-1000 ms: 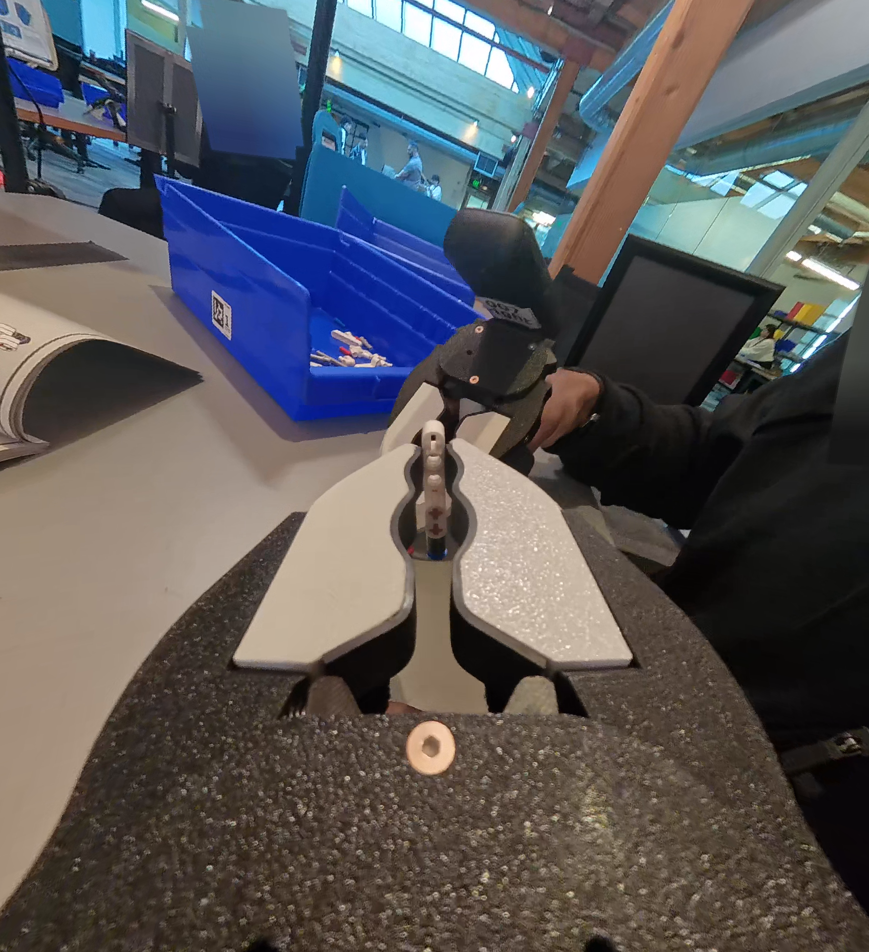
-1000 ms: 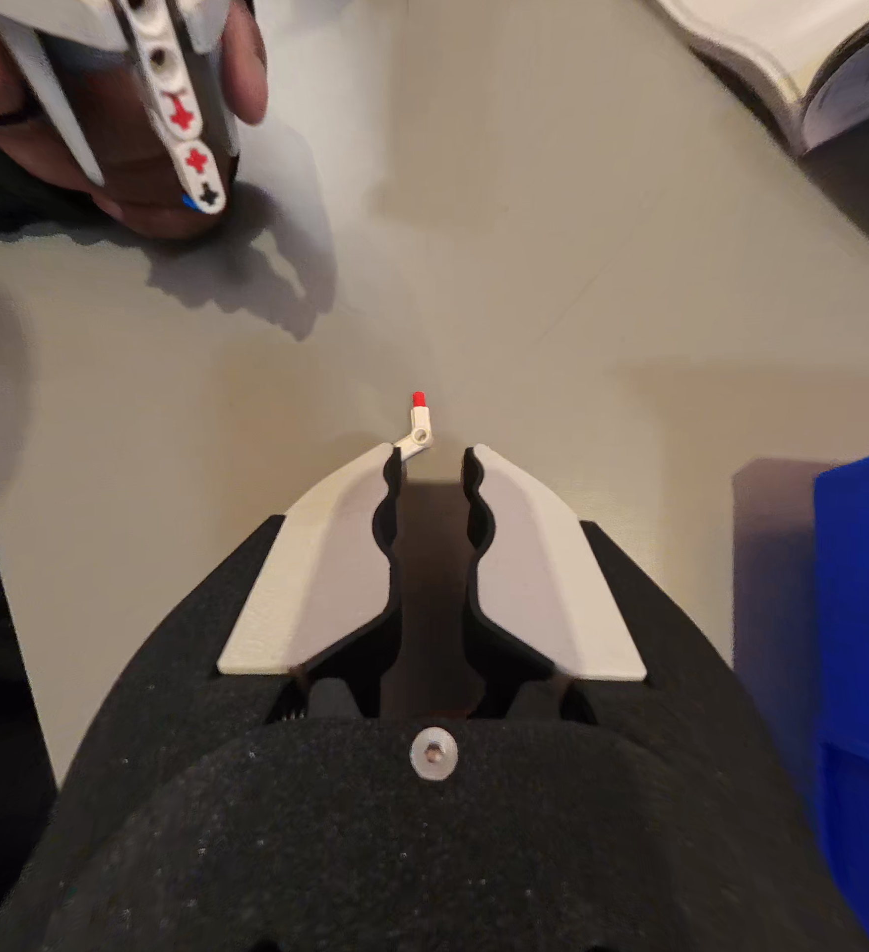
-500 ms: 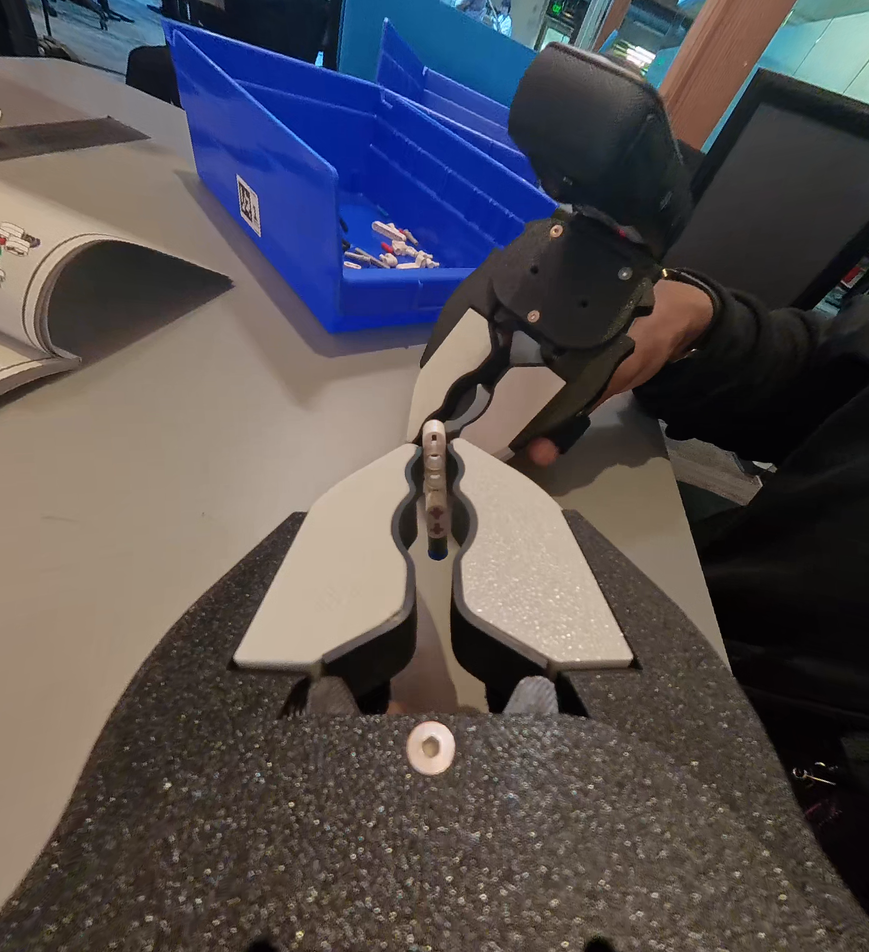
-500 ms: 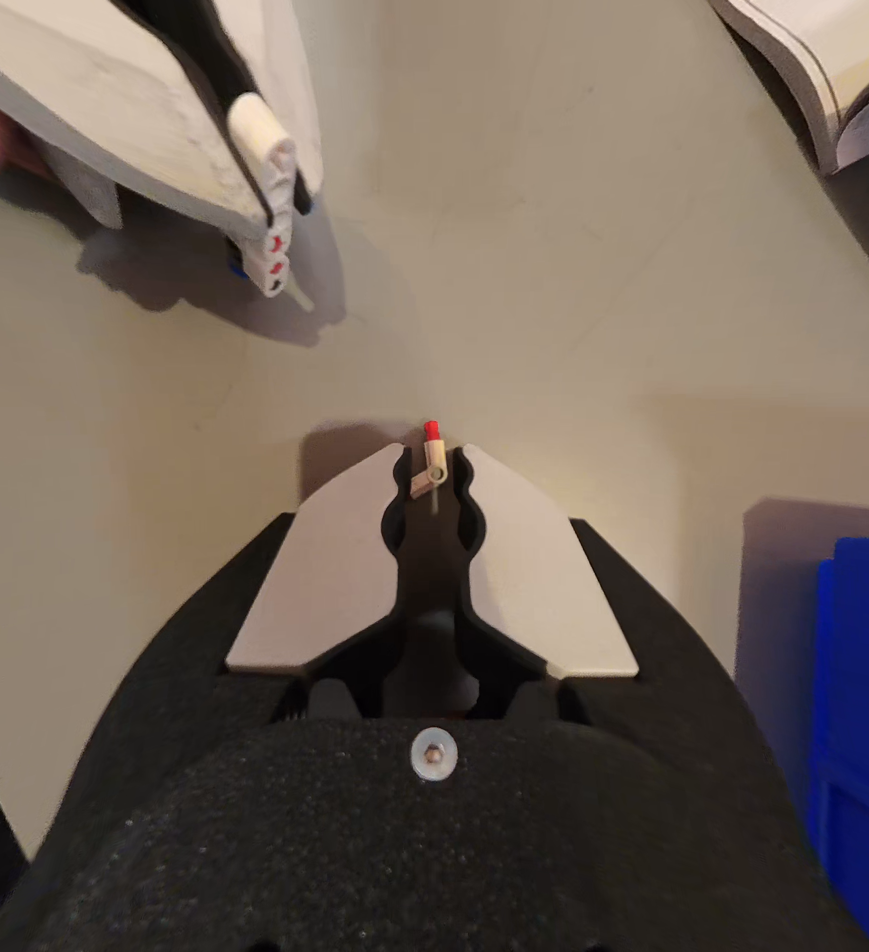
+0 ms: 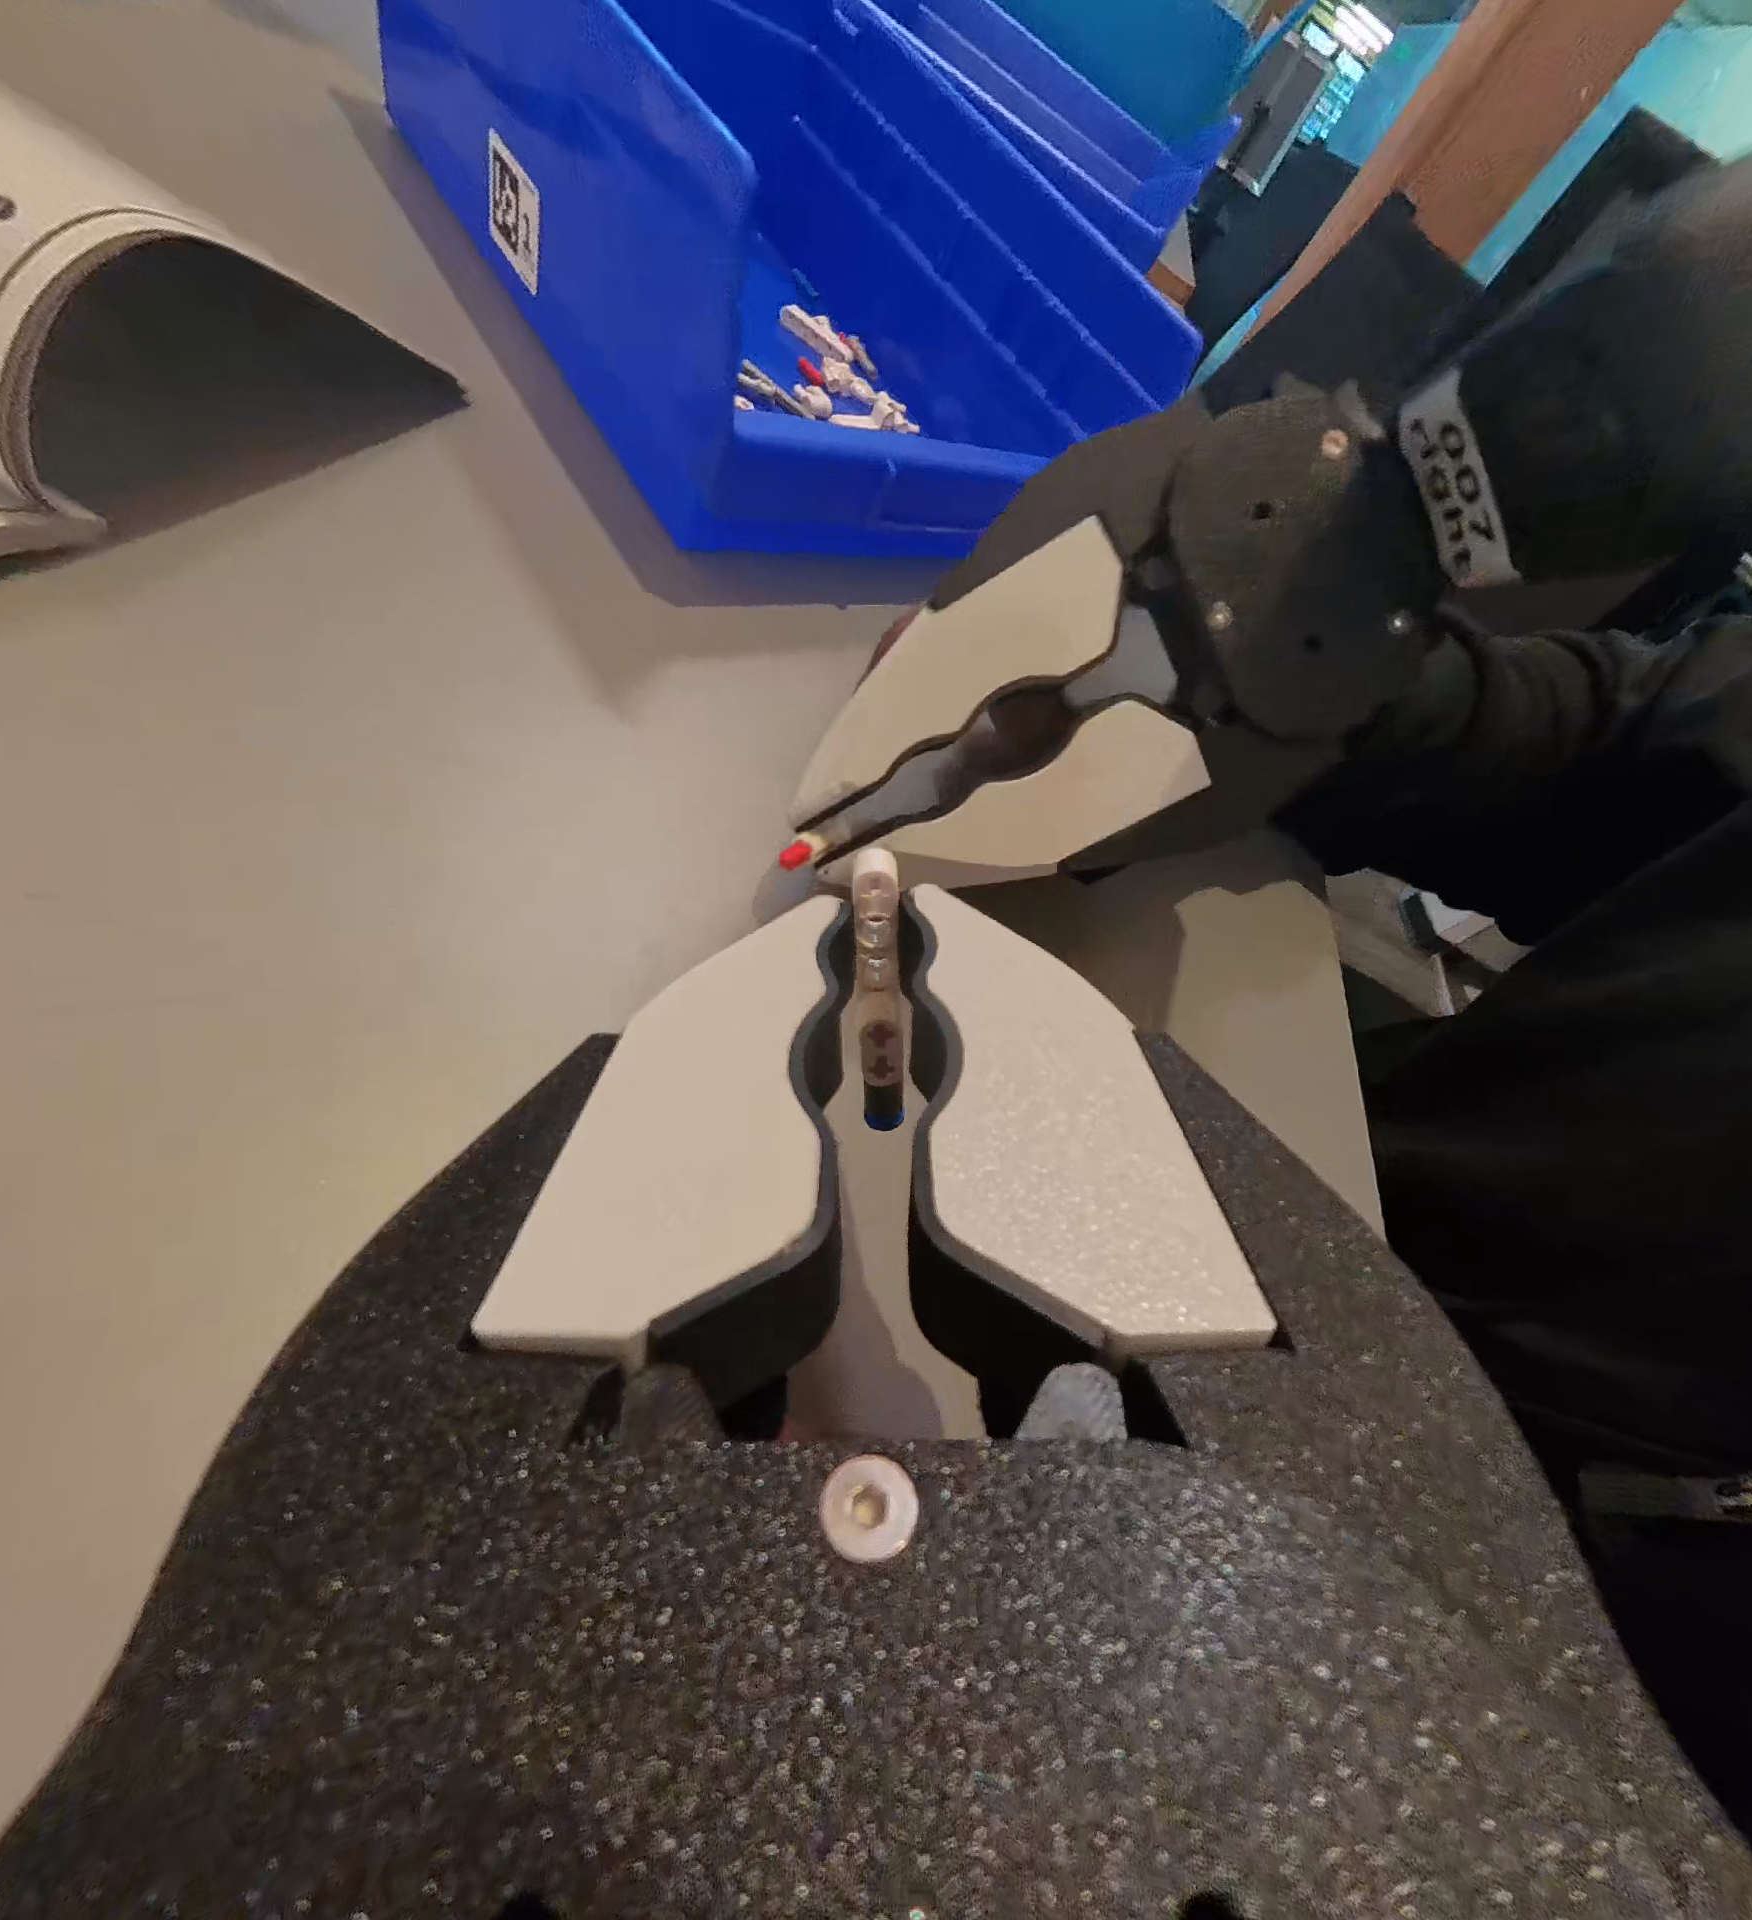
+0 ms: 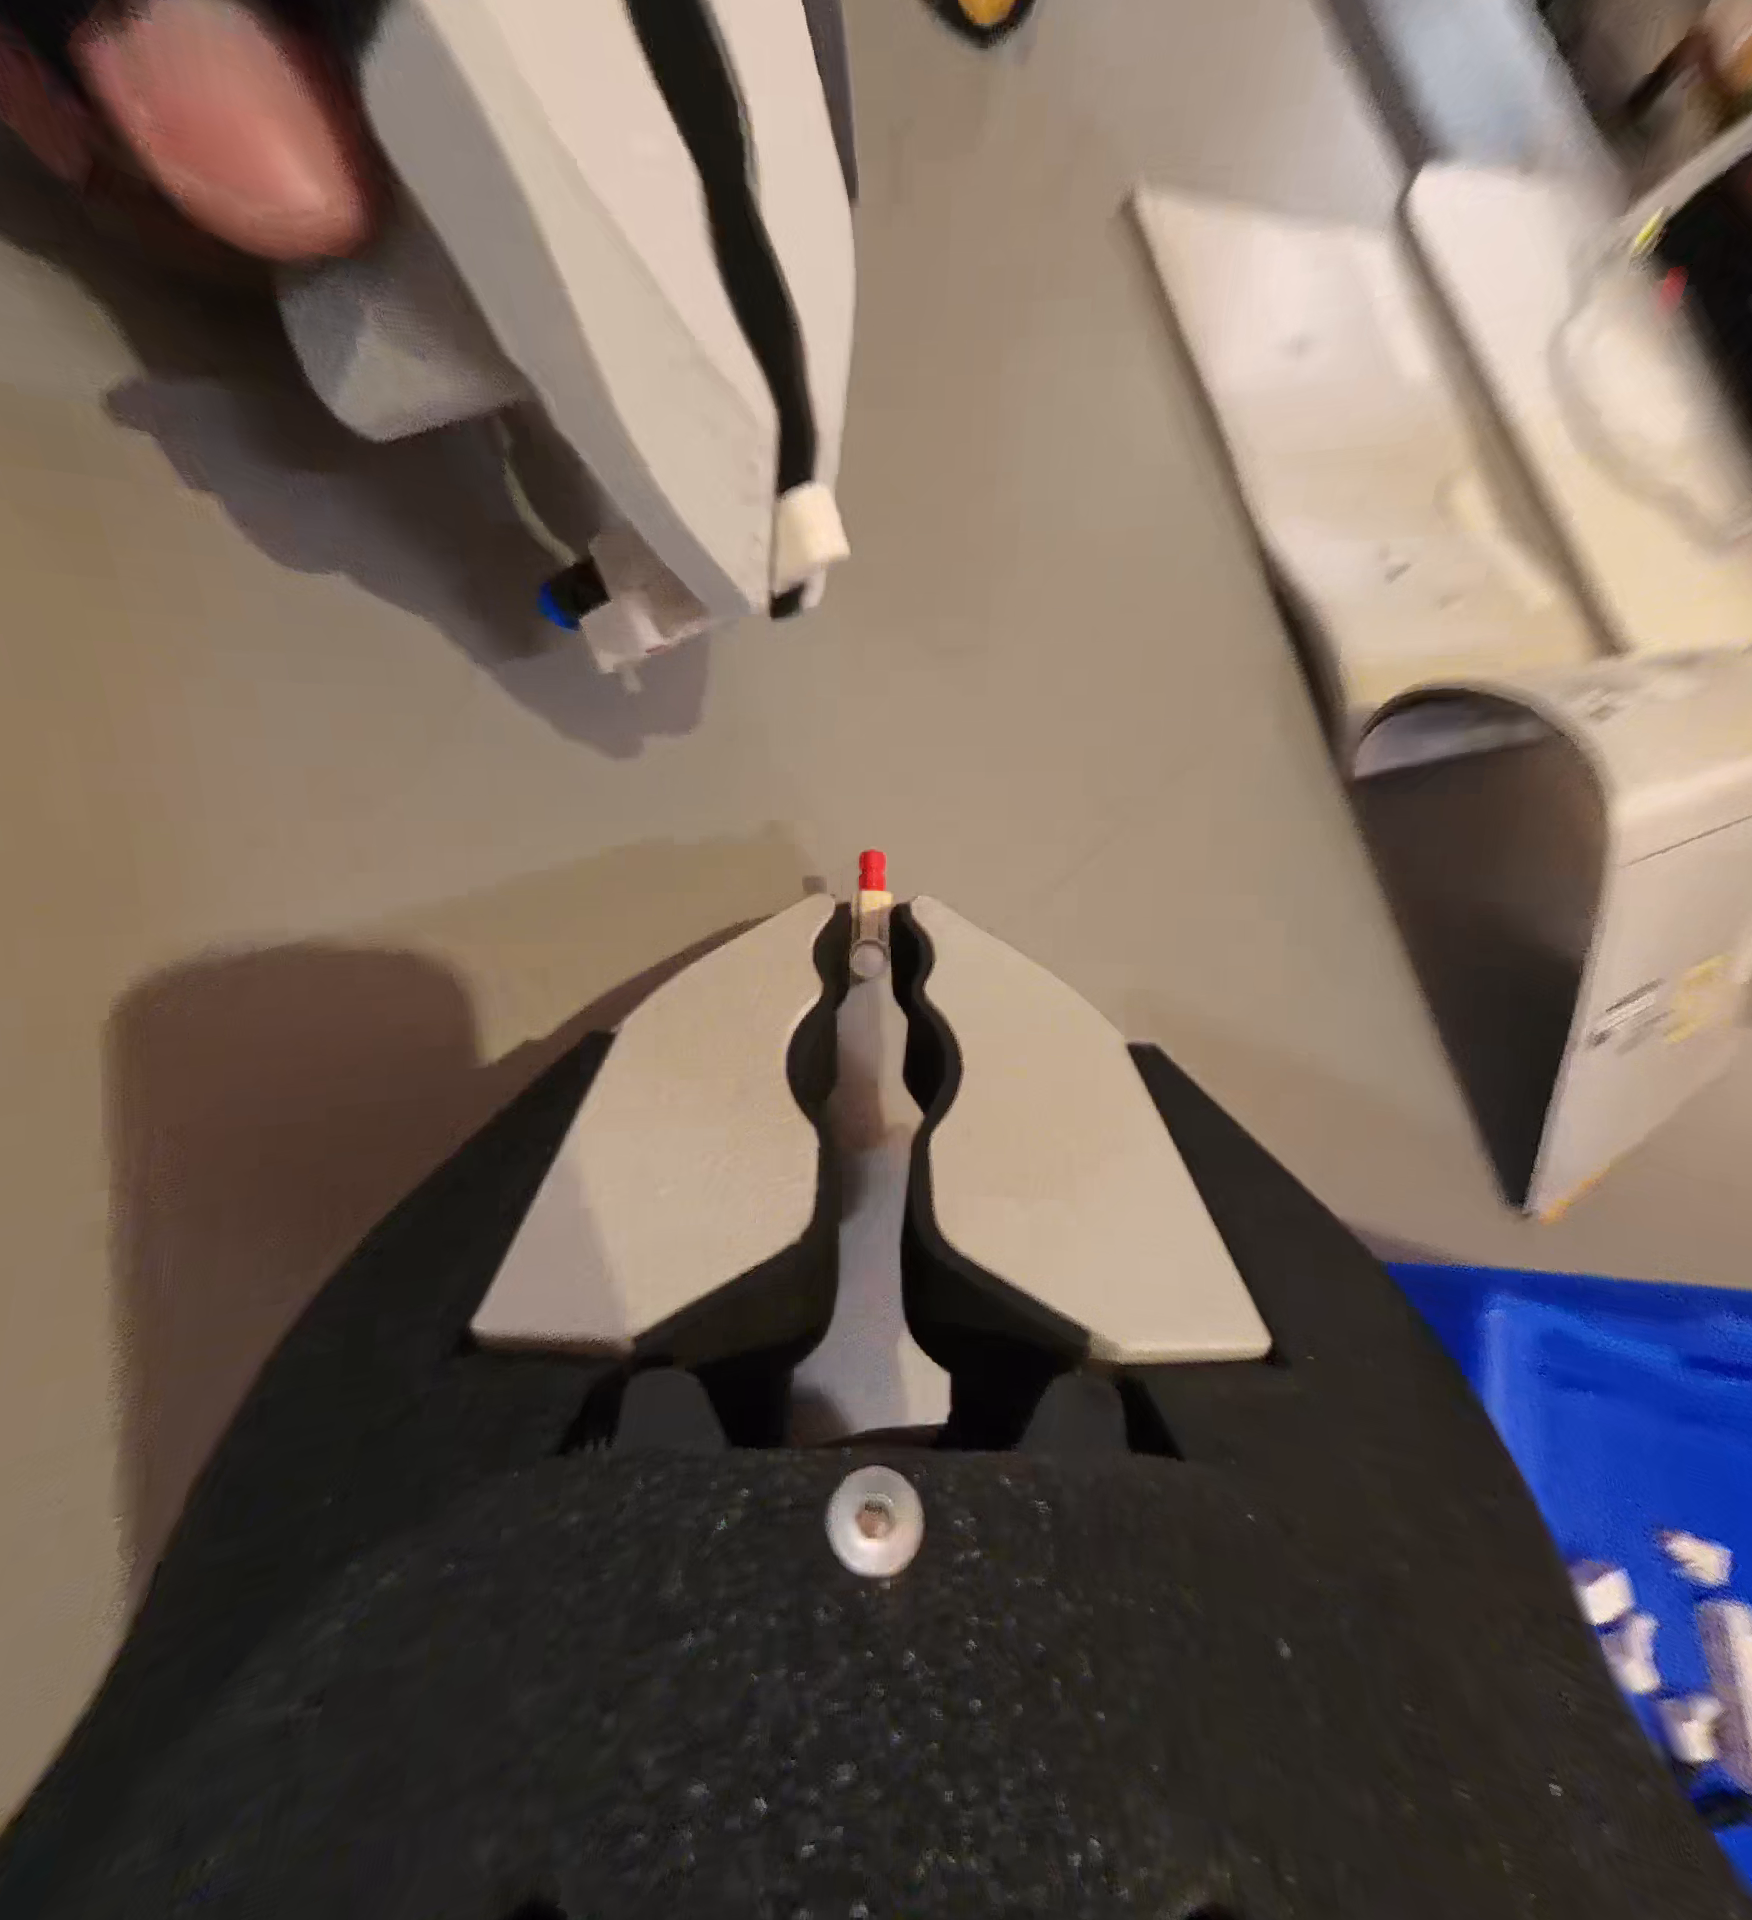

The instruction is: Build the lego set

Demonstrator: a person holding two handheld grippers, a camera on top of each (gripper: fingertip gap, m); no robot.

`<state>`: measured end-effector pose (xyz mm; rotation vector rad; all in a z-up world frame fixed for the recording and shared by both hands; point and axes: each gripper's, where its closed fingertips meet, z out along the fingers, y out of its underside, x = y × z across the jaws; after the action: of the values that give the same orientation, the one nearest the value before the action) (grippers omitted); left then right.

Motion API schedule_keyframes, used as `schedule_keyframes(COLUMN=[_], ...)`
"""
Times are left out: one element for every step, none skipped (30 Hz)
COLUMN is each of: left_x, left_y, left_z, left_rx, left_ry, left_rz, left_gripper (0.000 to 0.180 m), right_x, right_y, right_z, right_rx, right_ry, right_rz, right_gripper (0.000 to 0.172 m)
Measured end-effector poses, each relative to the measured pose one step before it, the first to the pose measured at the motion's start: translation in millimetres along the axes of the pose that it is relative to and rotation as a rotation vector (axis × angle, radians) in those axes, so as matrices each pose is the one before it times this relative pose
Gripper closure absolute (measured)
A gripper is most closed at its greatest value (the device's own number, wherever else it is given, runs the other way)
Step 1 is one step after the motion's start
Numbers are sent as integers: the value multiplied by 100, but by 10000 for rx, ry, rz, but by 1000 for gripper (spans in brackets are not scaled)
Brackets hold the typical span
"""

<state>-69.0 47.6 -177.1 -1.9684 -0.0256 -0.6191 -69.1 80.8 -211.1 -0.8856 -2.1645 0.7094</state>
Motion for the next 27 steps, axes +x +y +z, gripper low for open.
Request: schedule_keyframes(left_x=[-13, -175, -294, -192, -50, -22, -80, -57, -20, -87, -147, -78, -97, -147, -318, -288, -235, -146, -112, -68, -16, 24, 62, 147, 217, 94, -41], left_y=[-146, -224, -283, -329, -384, -419, -318, -281, -293, -241, -264, -333, -380, -337, -230, -157, -80, -41, 32, 131, 213, 231, 217, 78, -88, 37, 177], left_z=[-65, -82, -95, -94, -80, -57, 4, 58, 72, 123, 145, 137, 101, 112, 132, 161, 183, 200, 209, 213, 194, 147, 94, 1, -75, -87, -45], left_rx=[81, 140, 179, 196, 237, 252, 182, 145, 156, 92, 93, 121, 130, 79, -4, -42, -50, -31, -27, -48, -68, -54, -45, -42, 34, -21, -93], left_ry=[111, -17, -97, -25, 54, 43, -26, -32, -31, -90, -112, -60, -50, -64, -145, -84, -21, 44, 64, 83, 94, 107, 118, 116, 121, 63, 10], left_rz=[-87, -85, -84, -61, -26, -3, 9, 55, 80, 44, 7, -41, -60, -22, 19, 34, -40, -85, -88, -63, -56, -57, -45, 20, 70, 54, 26], left_gripper=[173, 173, 173, 173, 173, 173, 173, 173, 173, 173, 173, 173, 173, 173, 173, 173, 173, 173, 173, 173, 173, 173, 173, 173, 173, 173, 173], right_x=[232, 140, 112, 215, 307, 321, 308, 261, 220, 175, 164, 166, 177, 153, 114, 75, 32, 42, 88, 51, 30, 15, 22, 79, 106, 120, 117], right_y=[-594, -586, -564, -459, -288, -217, -169, -86, 7, 108, 224, 287, 284, 280, 267, 220, 141, 42, -10, -21, 3, 48, 14, -97, -207, -286, -314], right_z=[-73, -57, -29, 11, 65, 85, 108, 140, 178, 212, 252, 256, 225, 180, 127, 51, -51, -142, -192, -209, -198, -199, -189, -208, -210, -204, -167], right_rx=[335, 320, 293, 216, 113, 103, 113, 117, 122, 103, 53, 28, 23, 29, 38, 44, 45, 56, 73, 75, 68, 41, 50, 87, 110, 131, 143], right_ry=[225, 134, 94, 159, 195, 180, 144, 70, -3, -68, -96, -94, -60, -25, -5, 14, 30, 73, 118, 107, 80, 62, 64, 74, 65, 53, 56], right_rz=[-344, -301, -305, -316, -347, -365, -307, -213, -114, -17, 77, 138, 140, 112, 100, 93, 43, -45, -111, -125, -94, -66, -57, -45, -27, -16, -17], right_gripper=[165, 165, 165, 165, 165, 165, 165, 165, 165, 165, 165, 165, 165, 165, 165, 165, 165, 165, 165, 165, 165, 165, 165, 165, 165, 165, 165])
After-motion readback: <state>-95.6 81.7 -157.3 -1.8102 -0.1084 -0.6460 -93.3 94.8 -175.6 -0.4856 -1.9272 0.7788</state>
